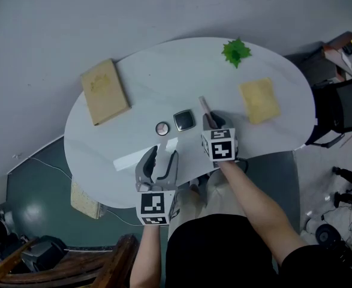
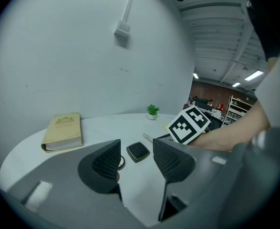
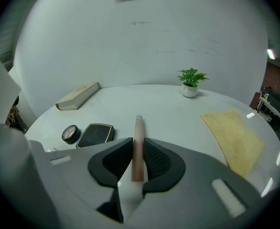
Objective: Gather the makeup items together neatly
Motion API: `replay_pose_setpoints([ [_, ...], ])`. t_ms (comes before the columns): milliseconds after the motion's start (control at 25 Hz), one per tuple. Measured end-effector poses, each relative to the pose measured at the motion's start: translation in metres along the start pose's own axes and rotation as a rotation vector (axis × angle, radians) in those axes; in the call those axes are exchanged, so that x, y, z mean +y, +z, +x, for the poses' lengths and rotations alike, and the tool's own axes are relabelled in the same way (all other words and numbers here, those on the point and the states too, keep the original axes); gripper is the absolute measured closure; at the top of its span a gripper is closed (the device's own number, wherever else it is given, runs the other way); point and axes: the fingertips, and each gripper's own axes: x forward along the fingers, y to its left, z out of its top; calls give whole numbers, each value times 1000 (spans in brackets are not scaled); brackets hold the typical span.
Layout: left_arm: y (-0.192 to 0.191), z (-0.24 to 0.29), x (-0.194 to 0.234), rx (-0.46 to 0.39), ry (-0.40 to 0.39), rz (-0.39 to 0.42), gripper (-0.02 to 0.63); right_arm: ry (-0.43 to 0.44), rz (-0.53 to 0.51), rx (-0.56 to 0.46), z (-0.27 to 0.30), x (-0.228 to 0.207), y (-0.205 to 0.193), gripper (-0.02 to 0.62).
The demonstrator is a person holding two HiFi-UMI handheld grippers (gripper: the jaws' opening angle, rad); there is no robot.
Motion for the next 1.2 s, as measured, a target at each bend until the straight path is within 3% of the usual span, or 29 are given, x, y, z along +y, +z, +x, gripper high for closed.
replay_pose_setpoints([
  [1200, -11, -8, 3, 13, 11, -6, 396, 10, -46, 6, 12, 6, -8, 496],
])
